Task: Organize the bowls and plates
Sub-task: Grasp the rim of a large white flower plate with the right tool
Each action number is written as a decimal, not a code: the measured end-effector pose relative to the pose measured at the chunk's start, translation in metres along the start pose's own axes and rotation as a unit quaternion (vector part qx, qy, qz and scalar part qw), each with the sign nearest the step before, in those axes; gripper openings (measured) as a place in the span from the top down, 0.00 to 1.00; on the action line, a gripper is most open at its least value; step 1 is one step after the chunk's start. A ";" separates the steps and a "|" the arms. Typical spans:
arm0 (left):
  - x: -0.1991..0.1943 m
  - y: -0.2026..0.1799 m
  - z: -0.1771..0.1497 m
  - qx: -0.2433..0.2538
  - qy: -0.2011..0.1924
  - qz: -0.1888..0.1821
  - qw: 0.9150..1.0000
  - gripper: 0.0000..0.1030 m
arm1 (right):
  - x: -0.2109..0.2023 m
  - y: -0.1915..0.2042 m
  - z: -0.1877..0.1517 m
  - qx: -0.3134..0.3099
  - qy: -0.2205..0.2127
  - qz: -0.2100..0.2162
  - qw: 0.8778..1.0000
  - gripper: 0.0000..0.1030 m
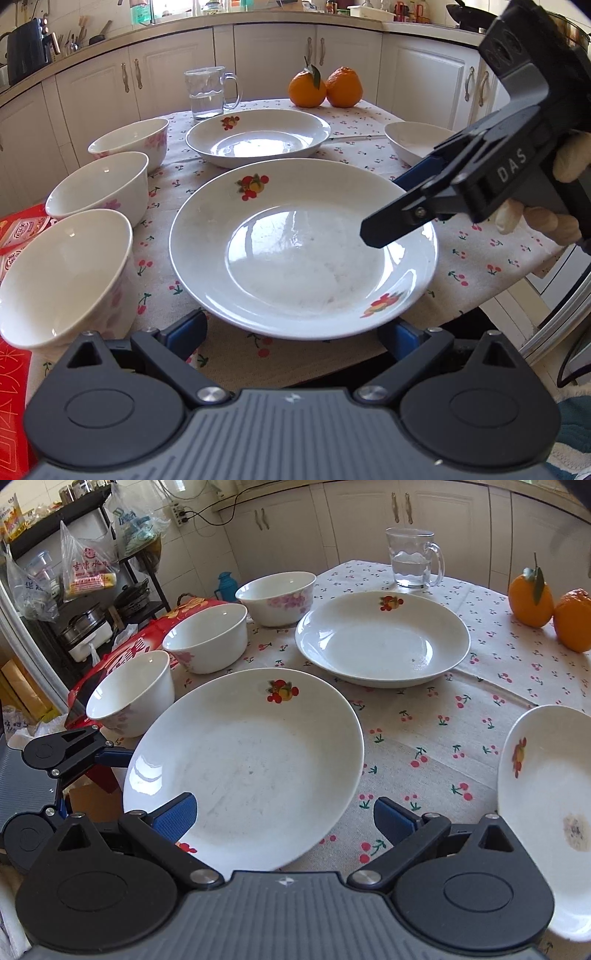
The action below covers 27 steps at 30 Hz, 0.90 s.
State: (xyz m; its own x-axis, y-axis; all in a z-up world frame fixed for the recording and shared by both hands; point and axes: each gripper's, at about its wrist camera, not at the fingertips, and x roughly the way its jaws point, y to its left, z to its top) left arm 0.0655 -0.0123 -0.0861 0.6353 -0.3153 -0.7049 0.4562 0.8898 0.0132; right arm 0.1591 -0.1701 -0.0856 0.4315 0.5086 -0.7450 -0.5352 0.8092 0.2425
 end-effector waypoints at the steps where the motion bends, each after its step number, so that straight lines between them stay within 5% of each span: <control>1: 0.000 0.000 0.000 0.000 0.000 -0.001 1.000 0.04 | 0.004 -0.001 0.003 -0.004 0.006 0.005 1.000 0.00; 8: 0.002 -0.002 0.002 0.004 -0.002 -0.006 1.000 0.04 | 0.023 -0.012 0.025 -0.023 0.028 0.039 0.999 0.01; 17: 0.004 -0.002 0.003 0.007 -0.003 -0.012 1.000 0.04 | 0.045 -0.020 0.053 -0.052 0.057 0.069 0.995 0.13; 27: 0.005 -0.002 0.004 0.007 -0.003 -0.016 1.000 0.04 | 0.058 -0.026 0.069 -0.060 0.071 0.105 0.990 0.13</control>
State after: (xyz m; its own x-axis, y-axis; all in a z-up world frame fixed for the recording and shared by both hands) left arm 0.0706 -0.0170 -0.0871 0.6244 -0.3448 -0.7009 0.4848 0.8746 0.0016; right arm 0.2480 -0.1411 -0.0928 0.1996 0.6080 -0.7685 -0.6884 0.6451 0.3316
